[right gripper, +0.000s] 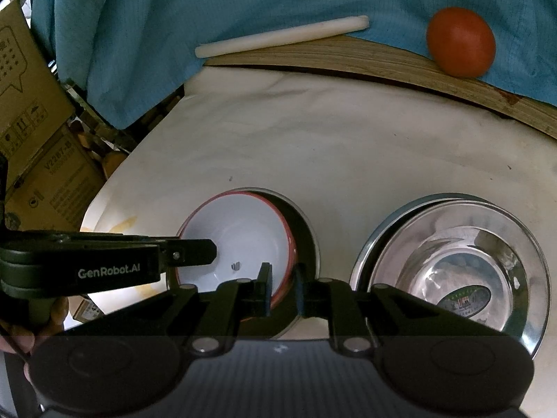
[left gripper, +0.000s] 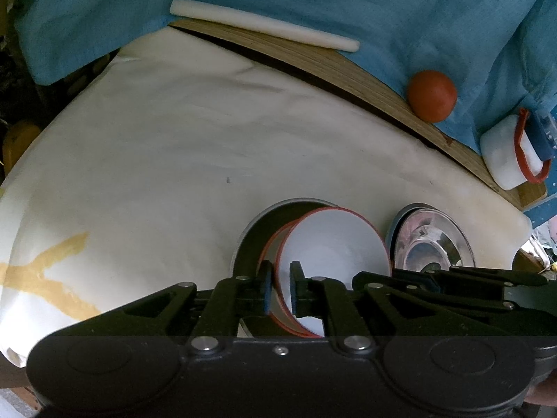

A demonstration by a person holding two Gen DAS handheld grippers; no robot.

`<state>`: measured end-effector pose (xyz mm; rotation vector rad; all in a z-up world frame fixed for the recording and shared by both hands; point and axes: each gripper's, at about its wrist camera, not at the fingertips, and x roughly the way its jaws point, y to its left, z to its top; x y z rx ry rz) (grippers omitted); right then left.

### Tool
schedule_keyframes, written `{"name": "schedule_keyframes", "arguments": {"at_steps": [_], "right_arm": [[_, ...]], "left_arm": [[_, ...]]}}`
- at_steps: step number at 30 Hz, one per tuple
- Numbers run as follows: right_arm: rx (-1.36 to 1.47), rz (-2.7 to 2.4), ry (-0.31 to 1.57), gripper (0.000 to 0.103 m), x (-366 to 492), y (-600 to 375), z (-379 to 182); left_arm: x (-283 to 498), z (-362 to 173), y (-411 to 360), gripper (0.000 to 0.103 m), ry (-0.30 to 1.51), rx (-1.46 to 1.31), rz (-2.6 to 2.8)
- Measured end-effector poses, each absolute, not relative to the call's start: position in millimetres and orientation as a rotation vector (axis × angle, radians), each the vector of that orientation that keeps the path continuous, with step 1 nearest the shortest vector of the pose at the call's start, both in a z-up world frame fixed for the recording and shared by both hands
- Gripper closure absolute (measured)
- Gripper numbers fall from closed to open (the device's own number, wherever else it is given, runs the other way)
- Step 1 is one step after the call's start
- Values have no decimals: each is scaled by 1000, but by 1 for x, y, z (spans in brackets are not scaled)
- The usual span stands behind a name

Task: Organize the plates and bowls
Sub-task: 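Open both grippers to release the red-rimmed white bowl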

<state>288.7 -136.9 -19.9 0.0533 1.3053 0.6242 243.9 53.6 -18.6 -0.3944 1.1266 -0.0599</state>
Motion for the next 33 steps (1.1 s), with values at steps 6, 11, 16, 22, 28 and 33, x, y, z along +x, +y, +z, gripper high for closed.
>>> {"name": "schedule_keyframes", "arguments": {"at_steps": [6, 11, 16, 22, 28, 33], "right_arm": [[53, 616, 1300, 84, 288, -137, -19], [55, 609, 1293, 83, 287, -137, -19], [61, 600, 1279, 81, 285, -140, -17], [66, 584, 1254, 76, 281, -142, -11], [75, 559, 1220, 69, 276, -148, -2], [89, 537, 1187, 49, 267, -152, 7]], "left_arm": [[244, -19, 55, 93, 1124, -398, -68], [243, -18, 57, 91, 1118, -399, -79], [240, -14, 60, 76, 1103, -383, -71], [235, -9, 62, 76, 1085, -389, -76], [230, -3, 65, 71, 1062, -385, -72], [225, 2, 71, 57, 1038, -383, -64]]}}
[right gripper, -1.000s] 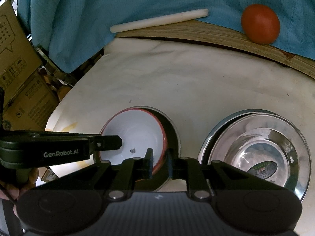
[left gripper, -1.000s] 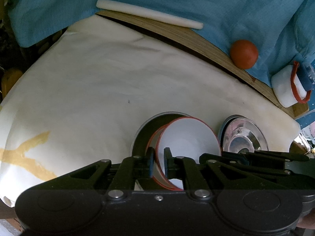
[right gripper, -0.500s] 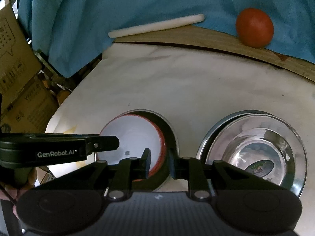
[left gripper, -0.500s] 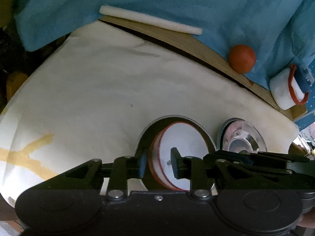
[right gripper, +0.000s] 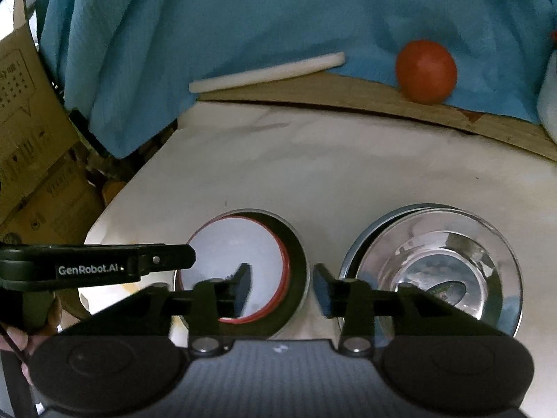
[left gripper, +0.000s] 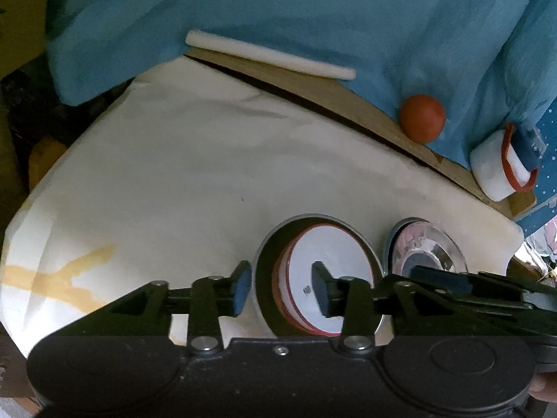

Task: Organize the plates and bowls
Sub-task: 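Open both grippers to release the red-rimmed white bowl, then move both grippers to the rim of the steel bowl holding the white bowls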

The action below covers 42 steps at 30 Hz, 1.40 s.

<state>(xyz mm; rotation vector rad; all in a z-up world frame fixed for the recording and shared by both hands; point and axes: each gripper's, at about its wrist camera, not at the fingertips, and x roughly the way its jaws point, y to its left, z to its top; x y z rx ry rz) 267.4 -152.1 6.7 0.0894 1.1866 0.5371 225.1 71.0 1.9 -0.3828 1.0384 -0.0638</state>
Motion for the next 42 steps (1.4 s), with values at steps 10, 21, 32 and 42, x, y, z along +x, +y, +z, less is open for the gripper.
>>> {"name": "schedule_keyframes", "arguments": {"at_steps": [10, 21, 32, 42], "right_arm": [[112, 497, 1109, 15, 255, -166, 26], [75, 476, 1025, 0, 234, -176, 32], [-8, 404, 998, 0, 222, -182, 38], [-31, 383, 992, 0, 222, -185, 41]], "left_arm": [[215, 14, 85, 18, 981, -354, -35], [200, 19, 98, 1, 895, -338, -66], [179, 25, 93, 1, 806, -194, -105], [175, 24, 96, 1, 793, -221, -108]]}}
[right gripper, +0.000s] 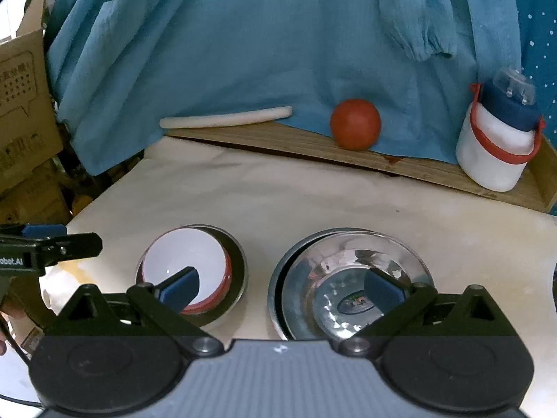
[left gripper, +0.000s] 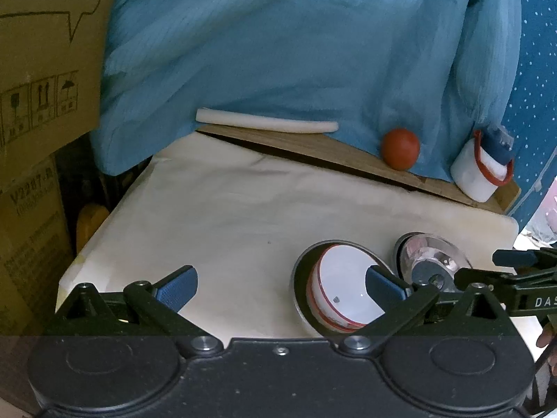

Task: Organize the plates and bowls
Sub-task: 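Move both grippers to the rim of the steel bowl holding the white bowls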

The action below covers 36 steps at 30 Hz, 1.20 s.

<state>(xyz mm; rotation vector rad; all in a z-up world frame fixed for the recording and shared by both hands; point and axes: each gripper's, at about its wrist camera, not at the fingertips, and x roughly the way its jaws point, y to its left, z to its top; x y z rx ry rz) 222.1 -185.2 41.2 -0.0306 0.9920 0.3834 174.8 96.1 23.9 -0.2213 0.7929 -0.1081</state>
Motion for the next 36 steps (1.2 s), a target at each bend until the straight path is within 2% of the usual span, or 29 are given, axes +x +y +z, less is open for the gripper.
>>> {"name": "schedule_keyframes", "arguments": {"at_steps": [36], "right_arm": [[-217, 420, 1113, 0, 257, -166, -2]], "left_arm": [[215, -16, 98, 1, 1028, -141, -18]]}}
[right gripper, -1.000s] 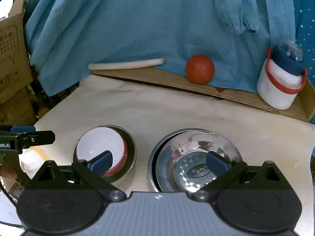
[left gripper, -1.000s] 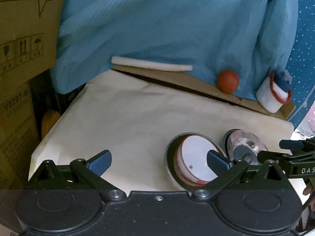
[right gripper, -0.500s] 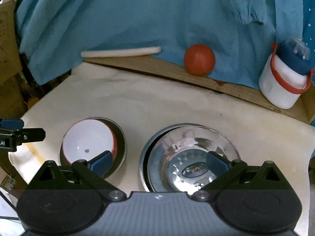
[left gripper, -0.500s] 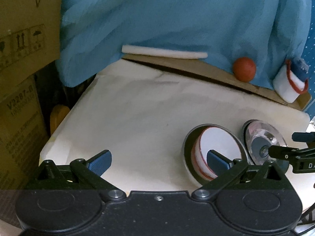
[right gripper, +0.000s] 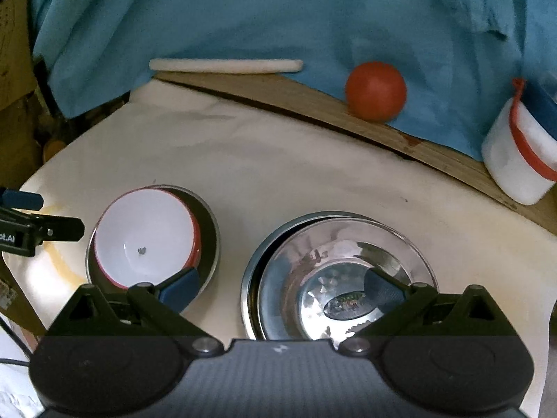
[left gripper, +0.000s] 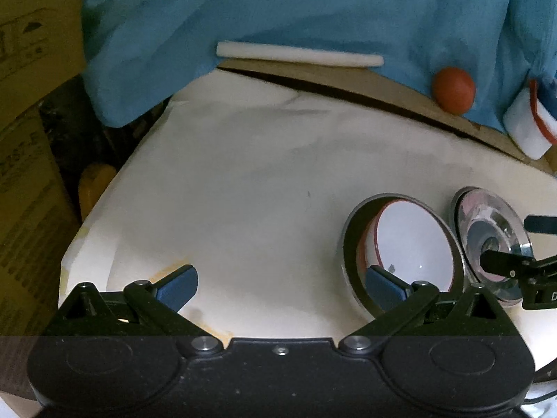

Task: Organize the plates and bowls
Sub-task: 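Move both grippers to the rim of the steel bowl holding the white bowls, then close both grippers on the rim of the steel bowl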

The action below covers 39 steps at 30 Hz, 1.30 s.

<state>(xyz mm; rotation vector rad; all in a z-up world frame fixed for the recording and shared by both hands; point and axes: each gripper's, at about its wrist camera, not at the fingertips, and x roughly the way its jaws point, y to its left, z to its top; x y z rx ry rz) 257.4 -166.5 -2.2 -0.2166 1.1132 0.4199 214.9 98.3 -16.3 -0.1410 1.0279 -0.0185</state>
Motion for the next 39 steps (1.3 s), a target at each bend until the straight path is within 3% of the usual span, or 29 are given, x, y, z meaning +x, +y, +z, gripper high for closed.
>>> {"name": "schedule_keyframes", "arguments": {"at_steps": [14, 35, 39], "right_arm": [[-281, 449, 1150, 0, 268, -154, -15], [-461, 532, 1065, 1, 264, -131, -29], [-499, 572, 1019, 10, 259, -129, -27]], "left_arm": [[228, -32, 97, 1, 1091, -133, -21], [238, -44, 89, 1, 1130, -85, -51], [238, -42, 86, 9, 1121, -74, -57]]}}
